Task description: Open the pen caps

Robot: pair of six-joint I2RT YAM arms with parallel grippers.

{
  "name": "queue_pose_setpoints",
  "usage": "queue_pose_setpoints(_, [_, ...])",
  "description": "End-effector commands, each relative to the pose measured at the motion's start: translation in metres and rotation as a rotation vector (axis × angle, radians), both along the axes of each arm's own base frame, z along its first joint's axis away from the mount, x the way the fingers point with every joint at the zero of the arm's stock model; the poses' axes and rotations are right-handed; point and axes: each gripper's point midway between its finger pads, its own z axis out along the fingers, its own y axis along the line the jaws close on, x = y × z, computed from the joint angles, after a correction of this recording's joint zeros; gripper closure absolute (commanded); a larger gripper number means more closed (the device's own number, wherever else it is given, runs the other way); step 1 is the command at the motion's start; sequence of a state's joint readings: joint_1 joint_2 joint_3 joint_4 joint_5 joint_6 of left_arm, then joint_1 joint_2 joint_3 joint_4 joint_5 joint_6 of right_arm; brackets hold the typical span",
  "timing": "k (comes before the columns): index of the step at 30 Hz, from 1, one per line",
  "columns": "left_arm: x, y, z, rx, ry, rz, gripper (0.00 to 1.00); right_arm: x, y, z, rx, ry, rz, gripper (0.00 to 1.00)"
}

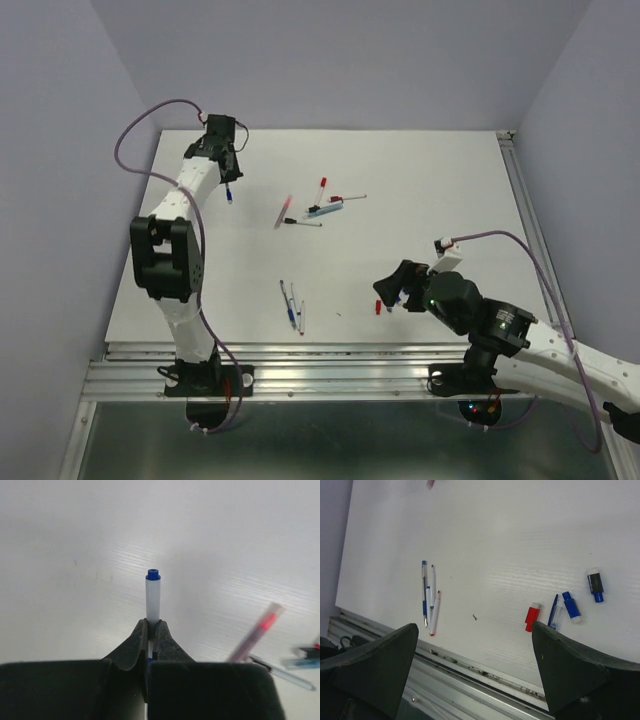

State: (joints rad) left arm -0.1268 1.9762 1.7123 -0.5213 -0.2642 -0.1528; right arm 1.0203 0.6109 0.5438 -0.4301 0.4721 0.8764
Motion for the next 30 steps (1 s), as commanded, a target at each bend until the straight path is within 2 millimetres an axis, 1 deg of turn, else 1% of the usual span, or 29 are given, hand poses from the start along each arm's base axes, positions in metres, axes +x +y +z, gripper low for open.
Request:
queue_pose_setpoints(1, [-0.046,-0.044,0.063,-0.37,-0.242,0.109,1.0,-0.013,0.037,0.019,0.113,-0.023,0.178,0.0])
queue_pose_setpoints(2, [-0.064,-0.054,0.094,-0.435,-0.334,0.077,1.0,-0.017,0.044,0.02,0.107,-0.028,0.232,0.0])
queue_pose_setpoints(3, [-0.08,-0.08,0.099,-0.504,-0.361,0.053,1.0,-0.021,0.053,0.014,0.086,-0.018,0.29,0.0])
queue_pose_setpoints(4, [-0.095,-0.09,0.102,-0.526,-0.387,0.041,1.0,-0.024,0.066,0.021,0.114,-0.039,0.35,0.0])
queue_pose_setpoints(5, [-0.118,-0.09,0.105,-0.534,-0.446,0.063,1.0,-0.034,0.078,0.021,0.13,-0.024,0.428,0.0])
queue_pose_setpoints(6, [-0.133,-0.1,0.105,-0.556,-0.459,0.058,1.0,-0.036,0.086,0.017,0.131,-0.01,0.461,0.0])
queue_pose_setpoints(7, [-0.158,-0.115,0.104,-0.631,-0.476,0.036,1.0,-0.034,0.098,0.013,0.135,0.004,0.485,0.0])
queue_pose_setpoints(8, [-0.169,-0.122,0.102,-0.674,-0.482,0.005,1.0,-0.032,0.105,0.011,0.13,0.008,0.488,0.0])
queue_pose_setpoints(9, [-0.181,-0.13,0.098,-0.716,-0.478,-0.022,1.0,-0.028,0.116,0.007,0.123,0.01,0.496,0.0])
queue_pose_setpoints(10, [-0.194,-0.134,0.077,-0.777,-0.444,-0.002,1.0,-0.032,0.124,0.006,0.128,0.017,0.54,0.0])
queue_pose_setpoints(11, [-0.206,-0.136,0.084,-0.831,-0.475,-0.014,1.0,-0.032,0.136,0.019,0.164,-0.017,0.562,0.0])
queue_pose_setpoints(12, [-0.213,-0.138,0.079,-0.864,-0.47,-0.006,1.0,-0.033,0.142,0.022,0.175,-0.027,0.575,0.0])
queue_pose_setpoints(13, [-0.226,-0.146,0.061,-0.891,-0.431,-0.025,1.0,-0.033,0.15,0.017,0.171,-0.017,0.591,0.0])
queue_pose_setpoints(15, [-0.237,-0.155,0.065,-0.971,-0.437,-0.033,1.0,-0.035,0.162,0.024,0.203,-0.026,0.617,0.0])
queue_pose_setpoints(16, [-0.241,-0.16,0.063,-0.986,-0.425,-0.042,1.0,-0.032,0.167,0.028,0.225,-0.039,0.614,0.0])
queue_pose_setpoints(17, [-0.249,-0.168,0.062,-1.012,-0.409,-0.058,1.0,-0.029,0.171,0.024,0.224,-0.026,0.597,0.0])
queue_pose_setpoints(19, [-0.255,-0.174,0.061,-1.031,-0.394,-0.064,1.0,-0.022,0.176,0.029,0.24,-0.036,0.567,0.0])
queue_pose_setpoints(20, [-0.261,-0.181,0.06,-1.049,-0.377,-0.074,1.0,-0.016,0.179,0.026,0.233,-0.037,0.547,0.0])
queue_pose_setpoints(23, [-0.268,-0.19,0.057,-1.072,-0.348,-0.09,1.0,-0.011,0.188,0.029,0.235,-0.038,0.544,0.01])
queue_pose_setpoints(24, [-0.272,-0.196,0.057,-1.085,-0.333,-0.103,1.0,-0.005,0.19,0.024,0.215,-0.039,0.523,0.01])
queue_pose_setpoints(25, [-0.273,-0.198,0.057,-1.091,-0.332,-0.108,1.0,-0.004,0.194,0.029,0.221,-0.047,0.525,0.03])
queue_pose_setpoints(27, [-0.277,-0.203,0.053,-1.093,-0.318,-0.116,1.0,0.001,0.197,0.025,0.202,-0.044,0.51,0.05])
queue_pose_setpoints(28, [-0.28,-0.206,0.05,-1.094,-0.302,-0.117,1.0,0.004,0.2,0.029,0.201,-0.051,0.511,0.09])
queue_pose_setpoints(30, [-0.283,-0.209,0.048,-1.102,-0.294,-0.12,1.0,0.005,0.204,0.026,0.186,-0.044,0.514,0.15])
